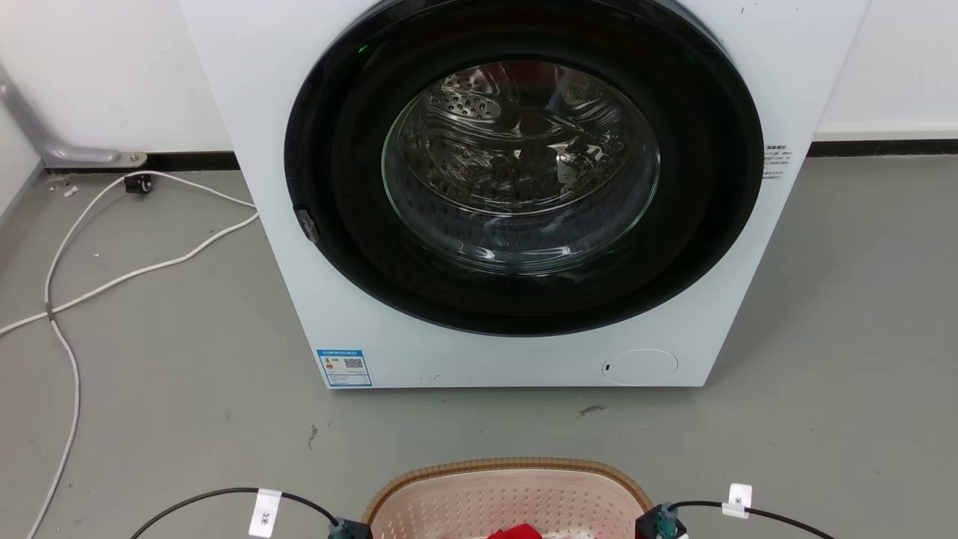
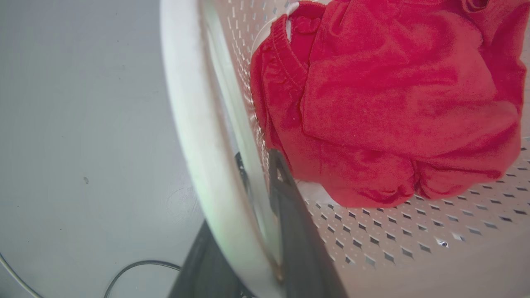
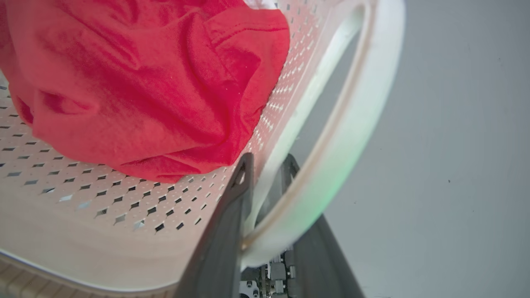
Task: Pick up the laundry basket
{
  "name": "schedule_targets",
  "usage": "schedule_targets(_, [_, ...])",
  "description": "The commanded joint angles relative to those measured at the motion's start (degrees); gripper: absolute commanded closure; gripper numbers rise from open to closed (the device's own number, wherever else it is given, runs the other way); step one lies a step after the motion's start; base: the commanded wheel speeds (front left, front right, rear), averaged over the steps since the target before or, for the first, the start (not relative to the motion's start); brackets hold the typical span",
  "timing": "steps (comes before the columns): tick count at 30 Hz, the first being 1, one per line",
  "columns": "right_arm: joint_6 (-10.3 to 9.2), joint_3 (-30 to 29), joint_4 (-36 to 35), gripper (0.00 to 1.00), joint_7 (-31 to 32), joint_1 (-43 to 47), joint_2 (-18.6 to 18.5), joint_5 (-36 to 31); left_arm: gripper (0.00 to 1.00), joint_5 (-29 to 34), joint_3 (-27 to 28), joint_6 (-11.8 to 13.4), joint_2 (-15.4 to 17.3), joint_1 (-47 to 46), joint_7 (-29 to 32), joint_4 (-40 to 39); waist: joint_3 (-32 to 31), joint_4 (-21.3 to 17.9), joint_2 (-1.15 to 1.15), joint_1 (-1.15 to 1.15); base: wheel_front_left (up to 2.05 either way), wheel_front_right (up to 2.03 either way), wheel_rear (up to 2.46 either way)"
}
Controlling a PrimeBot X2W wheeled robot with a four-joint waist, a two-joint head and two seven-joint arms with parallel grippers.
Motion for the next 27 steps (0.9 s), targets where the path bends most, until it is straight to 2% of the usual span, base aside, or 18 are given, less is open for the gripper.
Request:
schedule_targets(1, [0.20, 0.7, -0.3, 1.00, -0.5, -0.9, 0.8, 0.2, 1.00, -0.1, -0.6, -0.6, -0.7, -1.2, -0.6, -0.4, 0.0, 0.0, 0.00, 0.00, 0.00, 0.00, 0.00])
schedule_targets(27, [0.20, 4.0, 0.5, 1.00, -1.5, -1.5, 1.1, 3.3, 1.00, -3.7, -4.3, -0.6, -0.8, -2.0, -2.0, 0.6, -0.1, 0.1, 0.00, 0.00, 0.00, 0.00, 0.00])
